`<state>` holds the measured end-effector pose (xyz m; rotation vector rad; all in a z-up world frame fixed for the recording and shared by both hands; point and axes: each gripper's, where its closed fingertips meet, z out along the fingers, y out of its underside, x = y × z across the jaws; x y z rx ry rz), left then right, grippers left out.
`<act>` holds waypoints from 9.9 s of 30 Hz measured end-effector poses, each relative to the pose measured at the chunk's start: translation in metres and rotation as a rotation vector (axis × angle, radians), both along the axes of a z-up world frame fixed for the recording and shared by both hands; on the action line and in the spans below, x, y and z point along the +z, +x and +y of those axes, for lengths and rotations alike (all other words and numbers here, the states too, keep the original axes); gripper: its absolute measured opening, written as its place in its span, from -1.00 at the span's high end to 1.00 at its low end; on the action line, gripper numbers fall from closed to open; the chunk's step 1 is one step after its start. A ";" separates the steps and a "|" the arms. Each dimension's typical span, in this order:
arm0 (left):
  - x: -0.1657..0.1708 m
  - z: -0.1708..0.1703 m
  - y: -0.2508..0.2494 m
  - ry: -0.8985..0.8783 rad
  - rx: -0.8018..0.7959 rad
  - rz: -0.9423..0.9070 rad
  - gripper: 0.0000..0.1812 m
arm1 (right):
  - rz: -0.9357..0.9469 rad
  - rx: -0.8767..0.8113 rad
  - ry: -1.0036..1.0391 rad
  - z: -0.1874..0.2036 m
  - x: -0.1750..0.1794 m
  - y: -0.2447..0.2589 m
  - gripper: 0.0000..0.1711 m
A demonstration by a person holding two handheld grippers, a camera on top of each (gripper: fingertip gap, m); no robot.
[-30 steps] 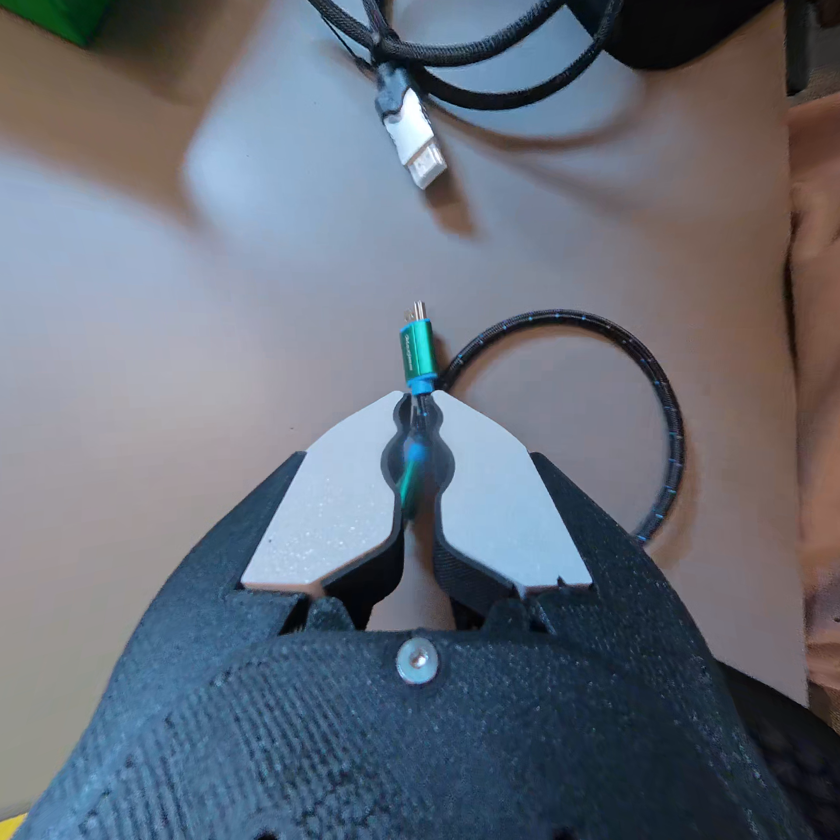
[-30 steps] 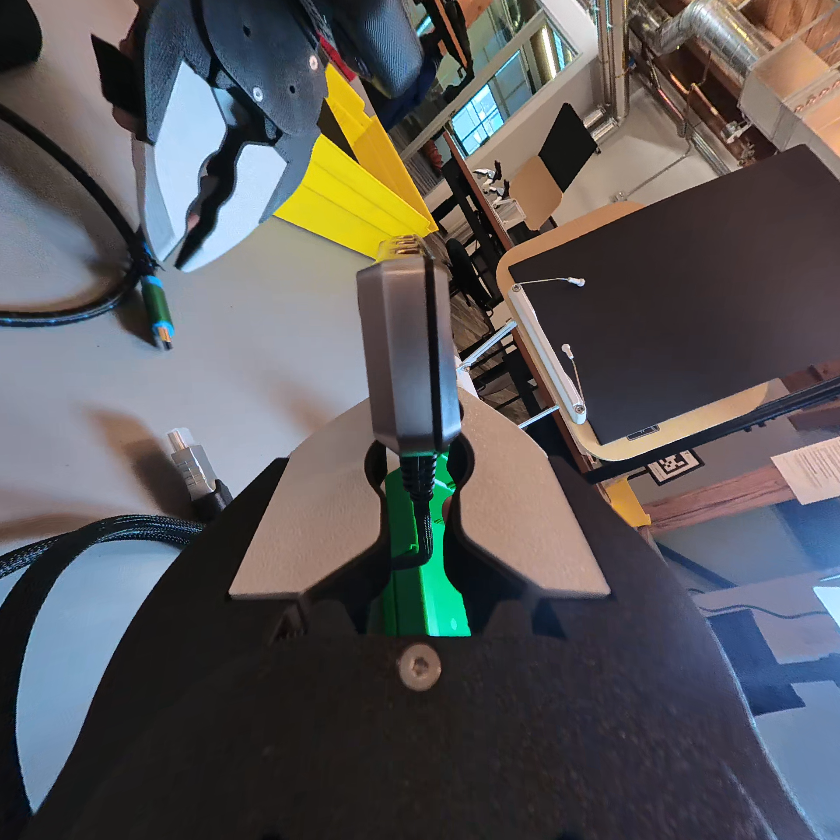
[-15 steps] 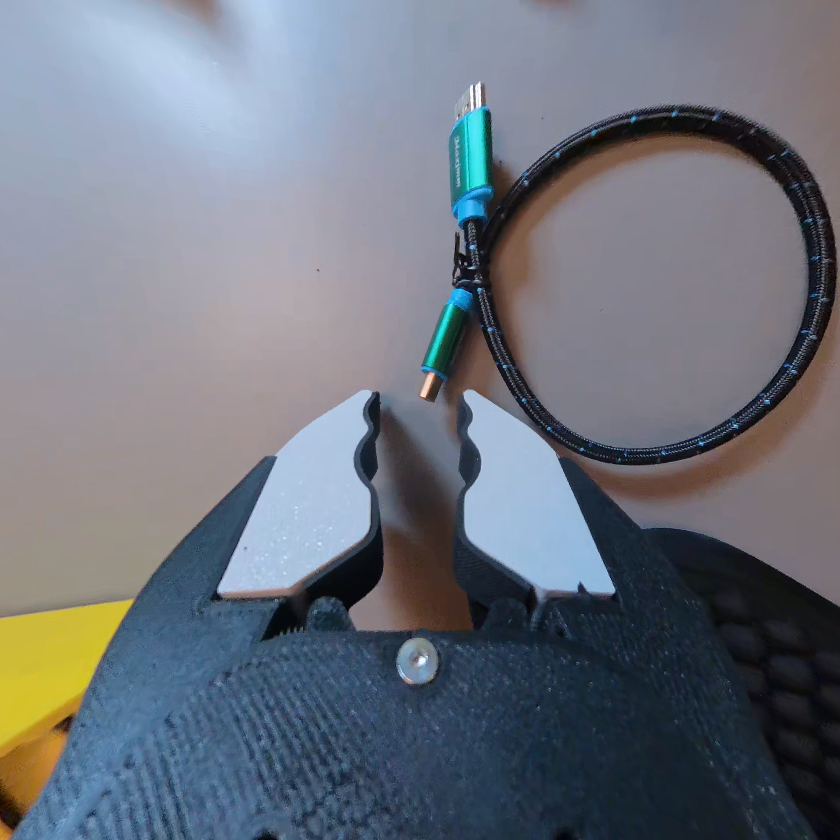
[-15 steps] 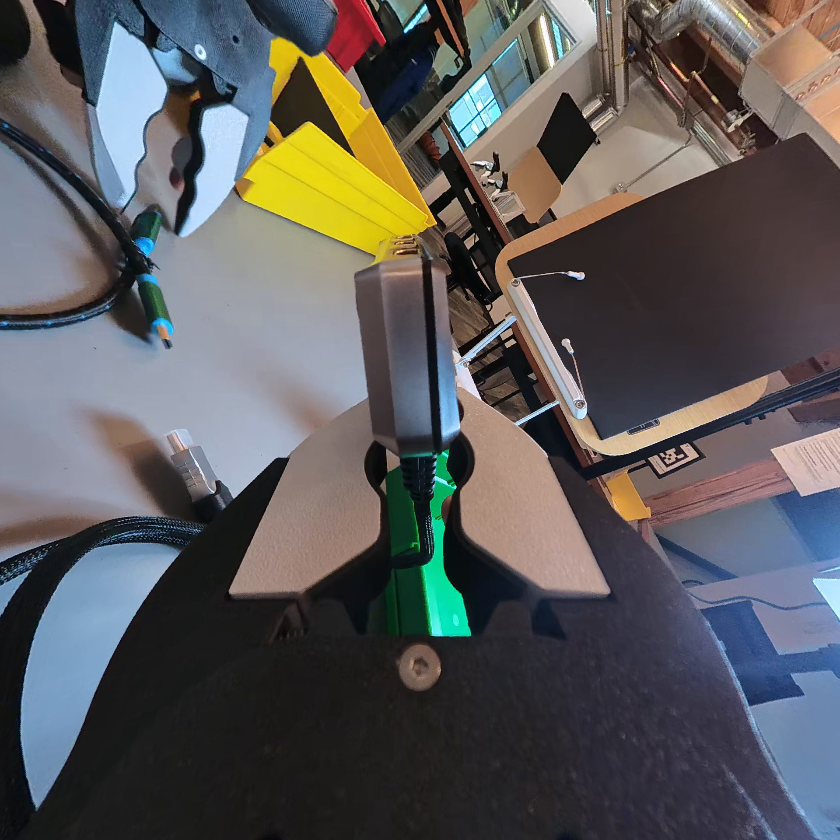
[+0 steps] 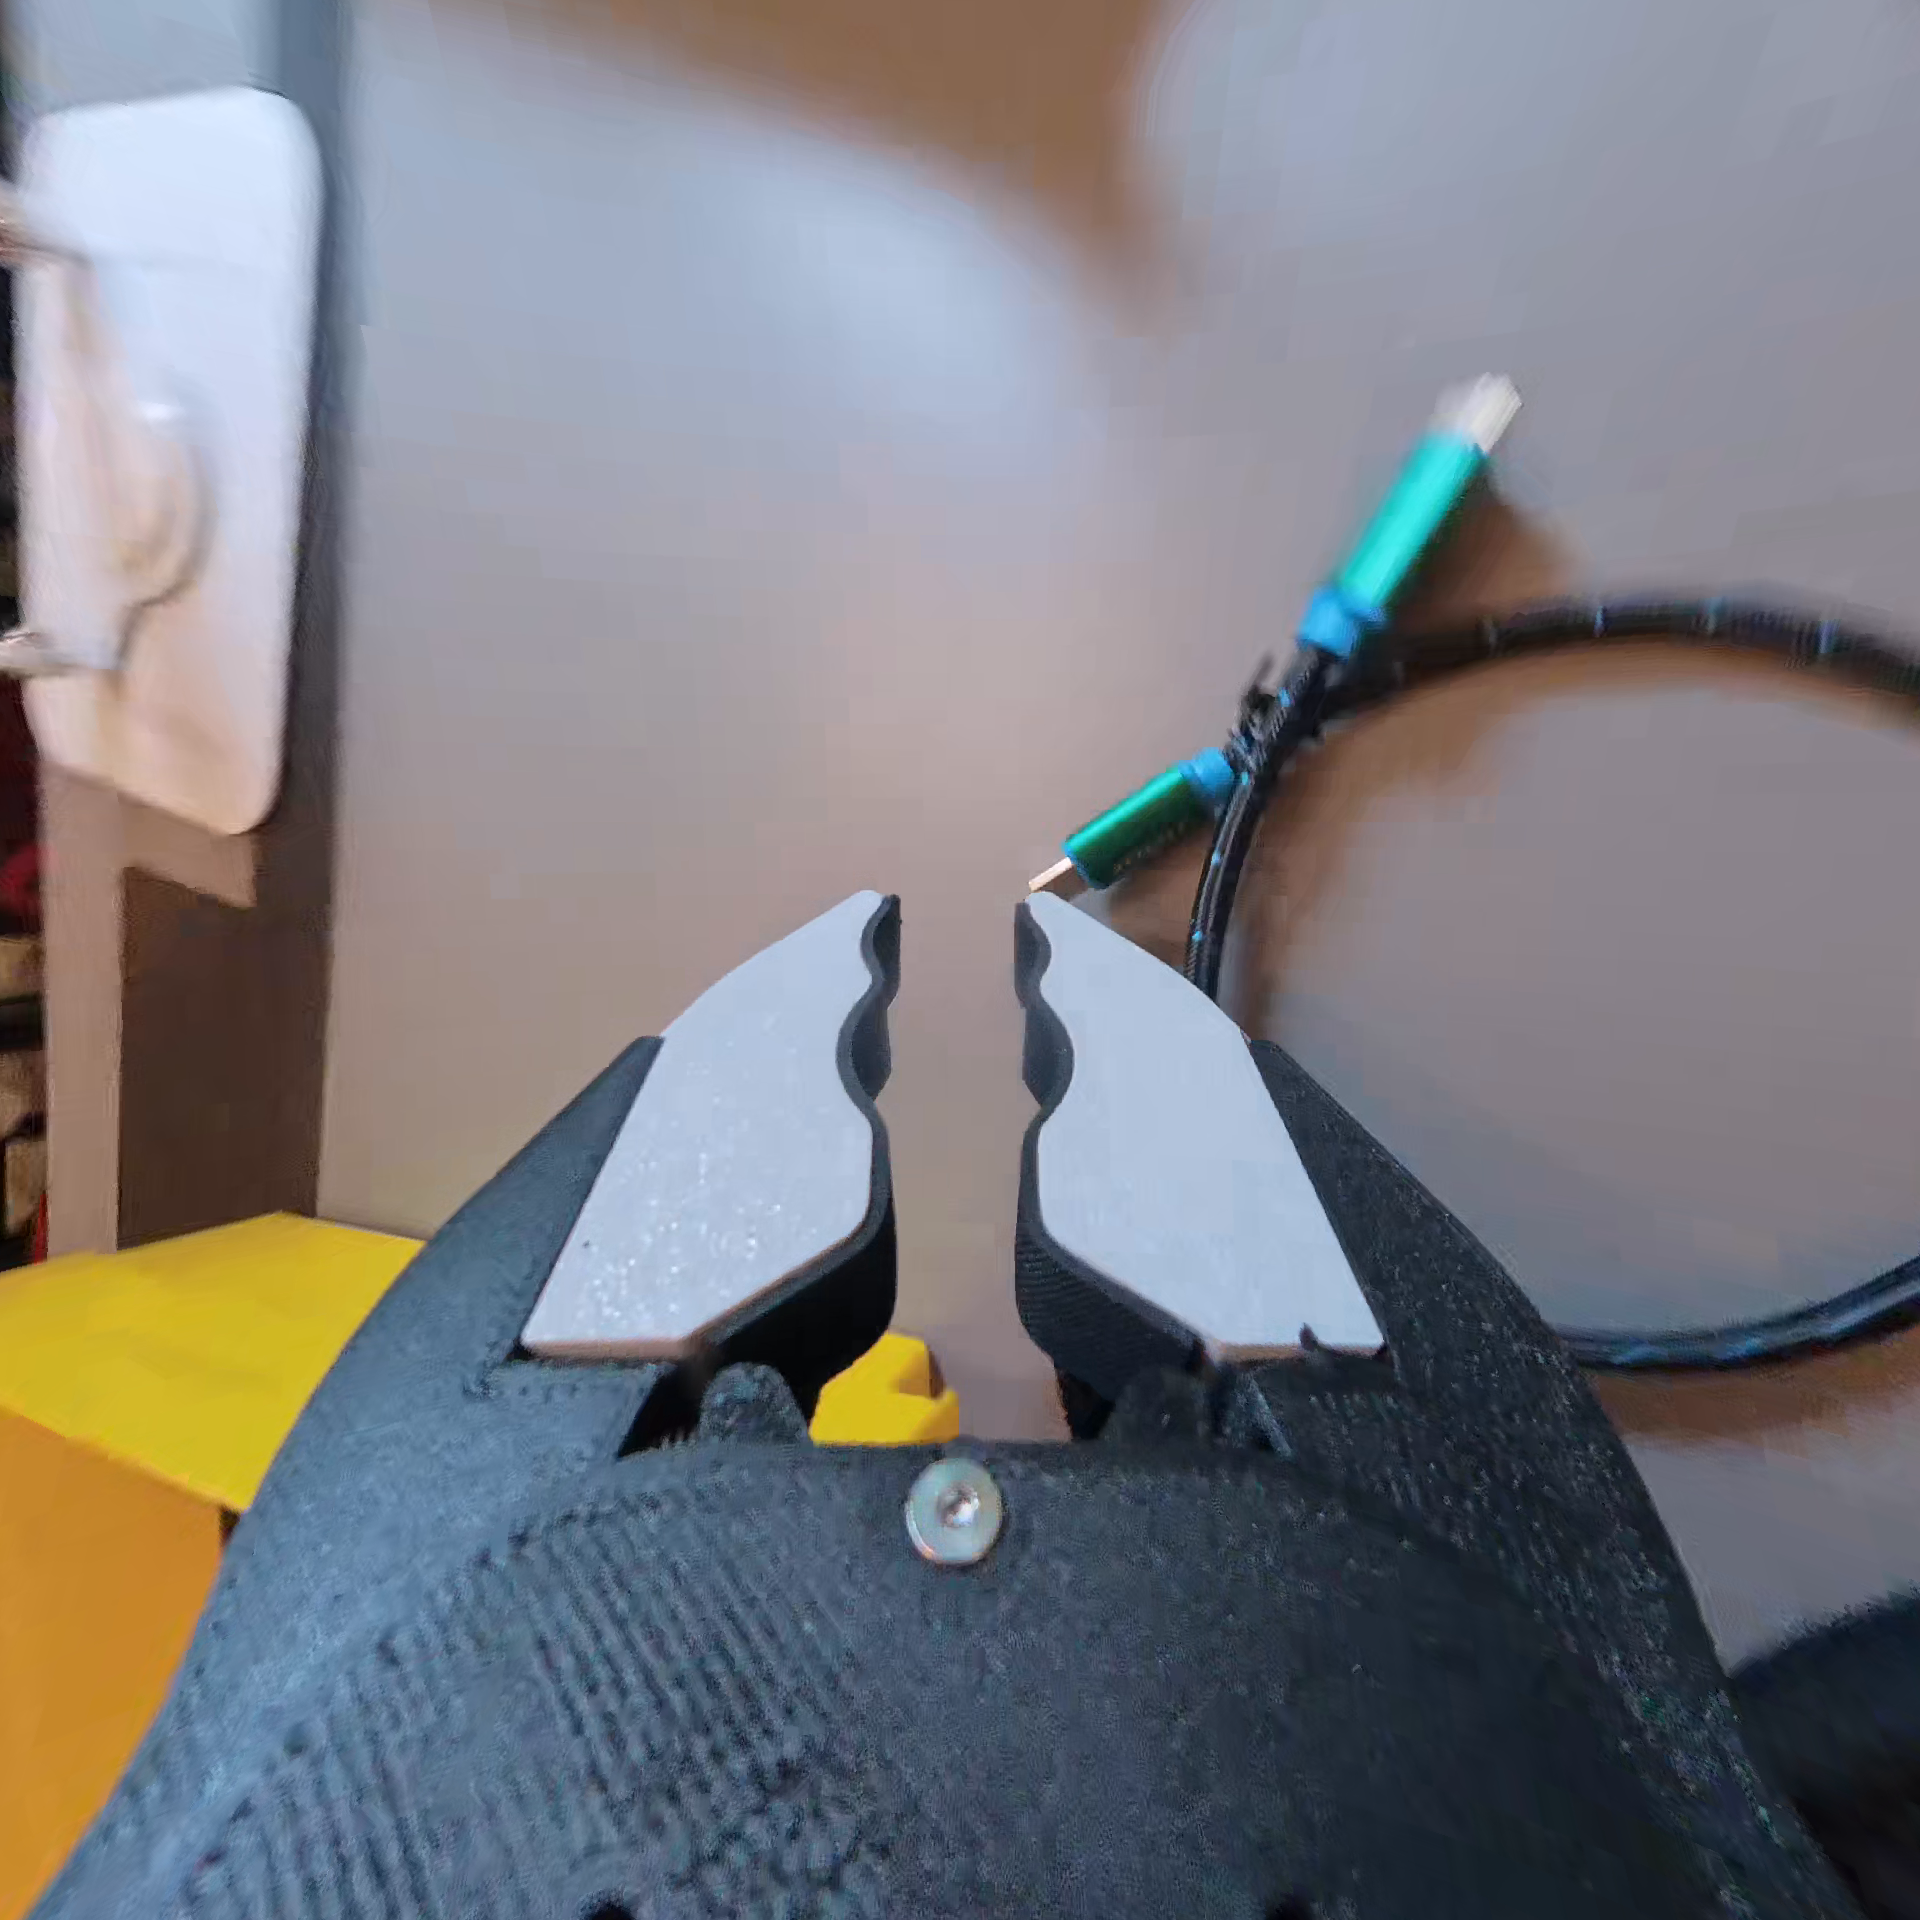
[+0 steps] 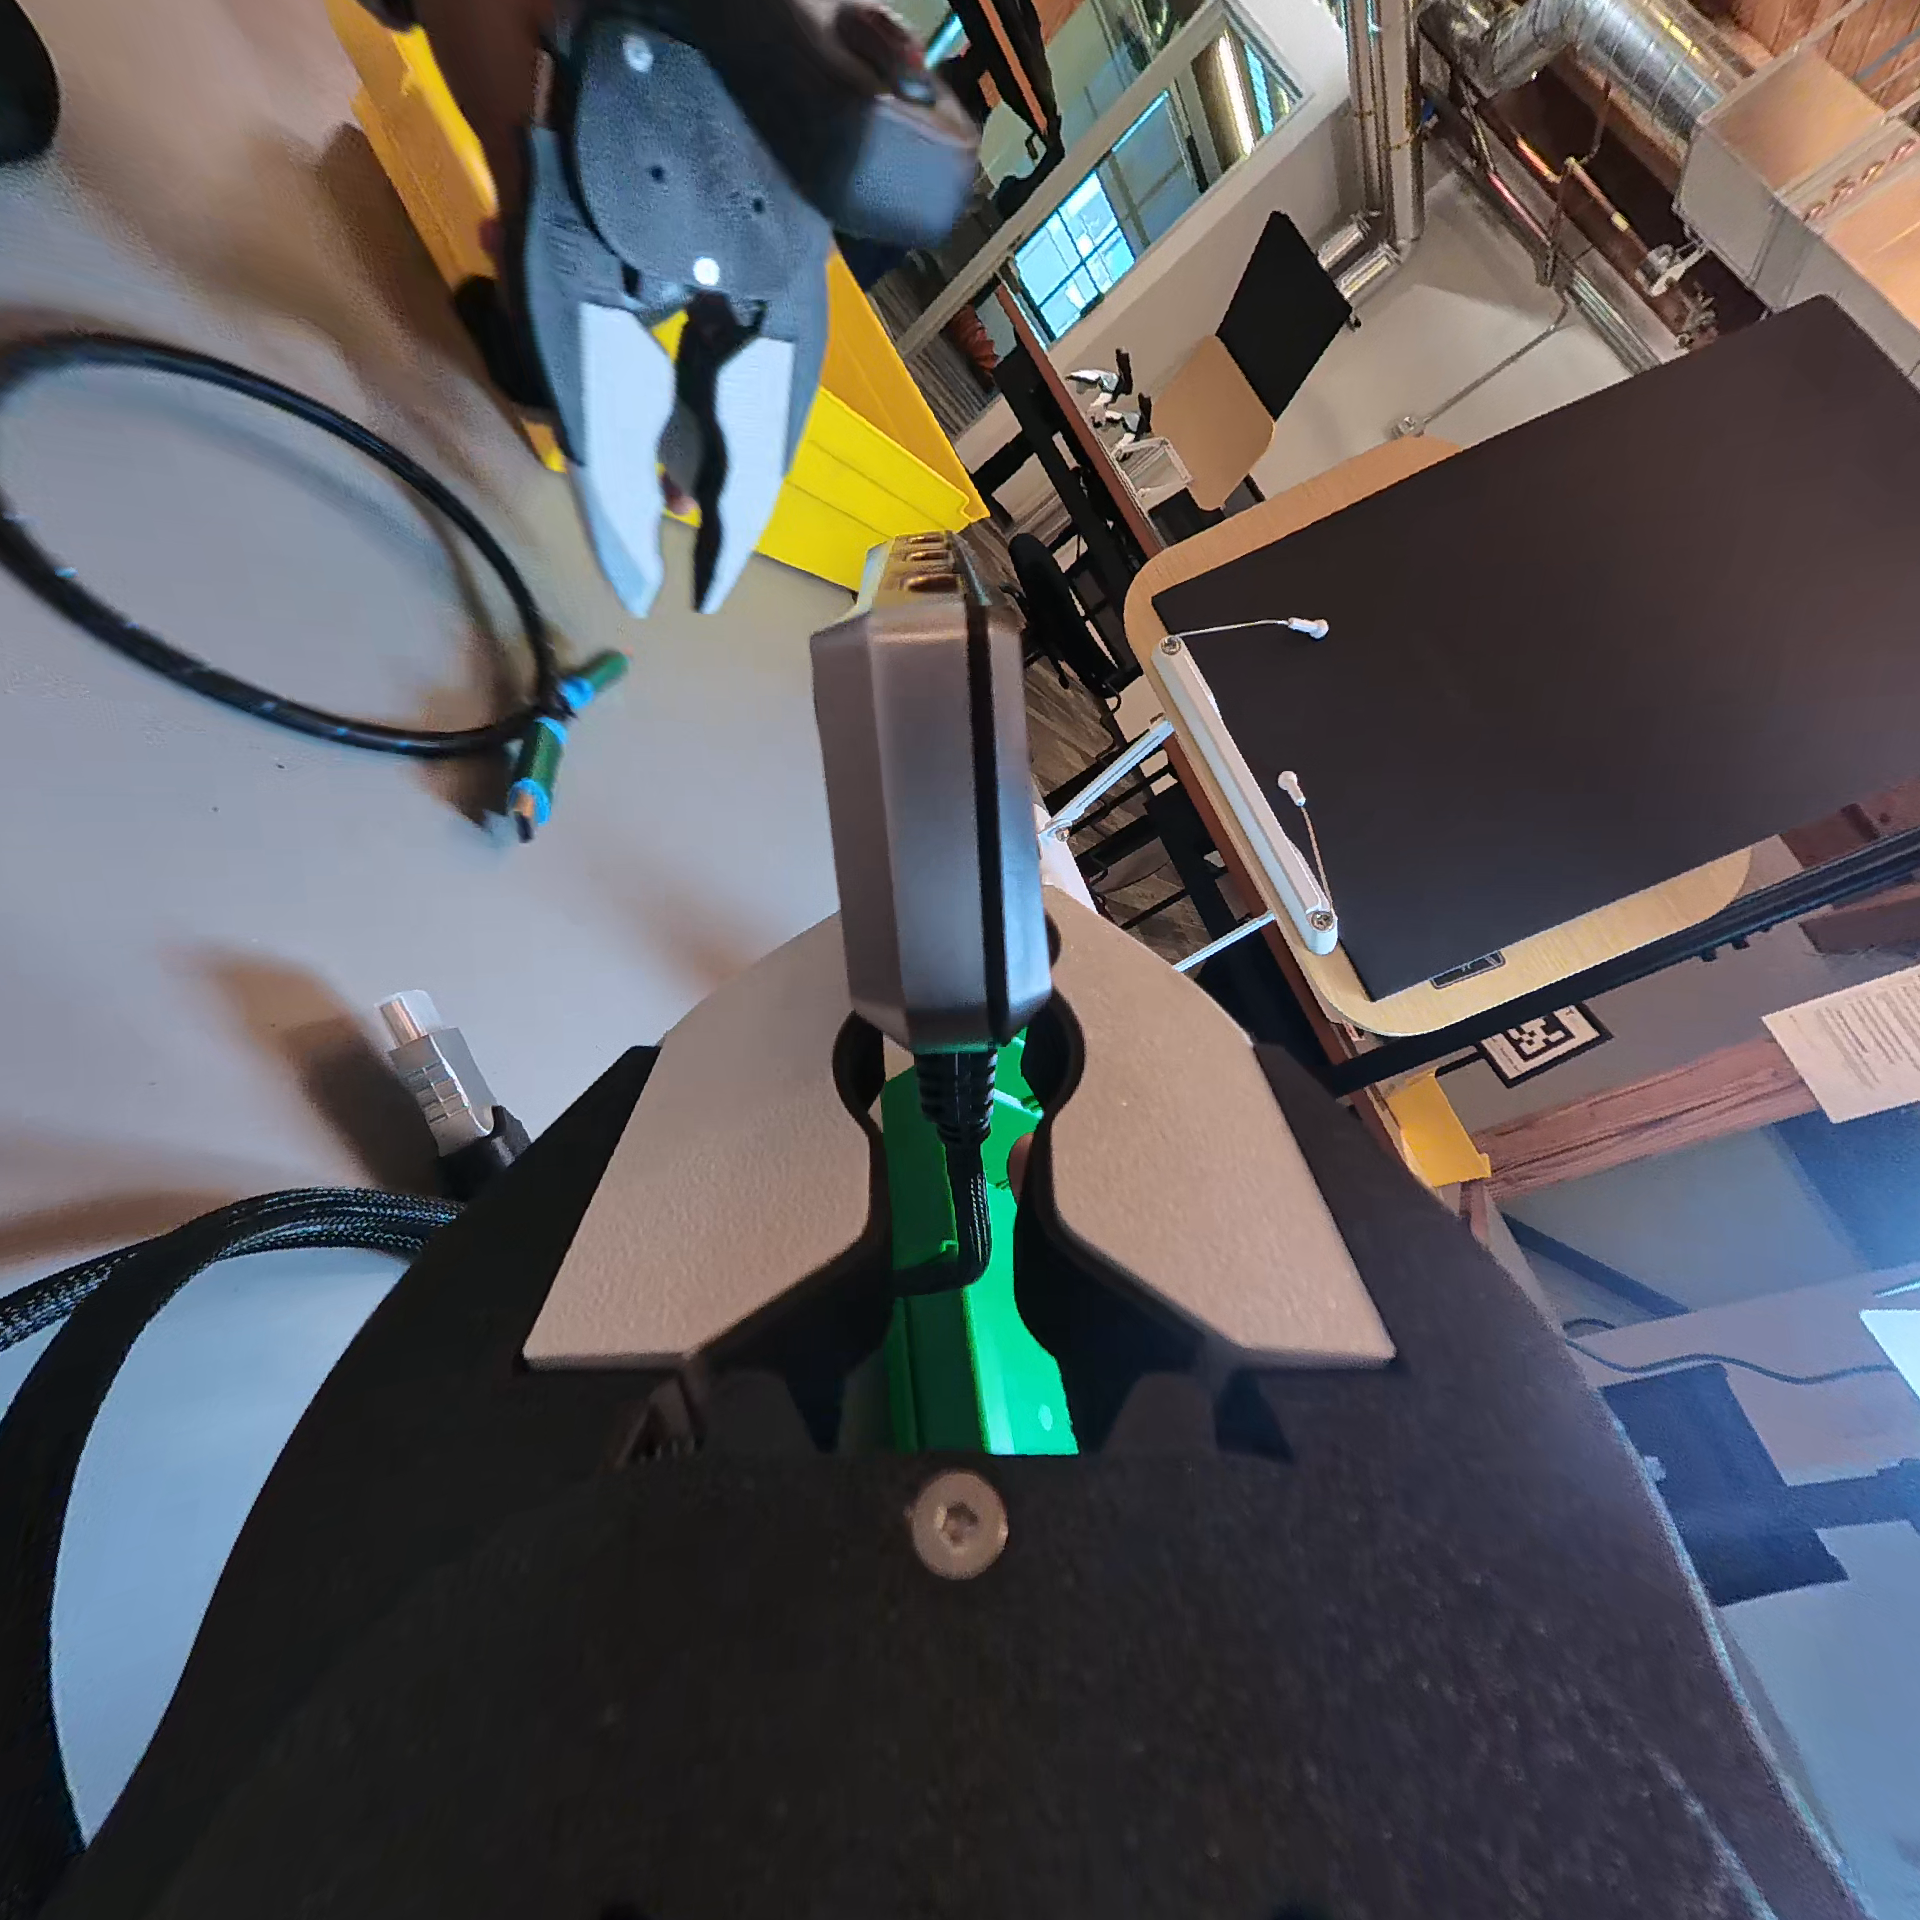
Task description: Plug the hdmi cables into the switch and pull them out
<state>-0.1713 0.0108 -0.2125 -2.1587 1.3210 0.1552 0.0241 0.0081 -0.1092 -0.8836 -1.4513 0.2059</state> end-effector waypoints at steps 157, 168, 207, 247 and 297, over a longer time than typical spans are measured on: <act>0.088 -0.095 0.042 0.004 -0.449 0.068 1.00 | -0.179 -0.278 -0.151 0.046 -0.017 -0.004 0.73; -0.010 -0.162 -0.023 -0.258 -0.276 0.016 0.66 | -0.150 -0.261 -0.190 0.051 -0.016 0.004 0.73; 0.069 -0.189 -0.023 -0.299 -0.351 0.310 0.92 | -0.161 -0.252 -0.179 0.046 -0.017 -0.001 0.73; -0.023 -0.185 -0.004 -0.244 0.356 -0.200 0.51 | -0.152 -0.259 -0.186 0.042 -0.015 0.000 0.73; 0.035 -0.026 0.054 0.482 0.037 0.381 0.86 | -0.396 -0.187 0.081 0.007 -0.068 -0.060 0.72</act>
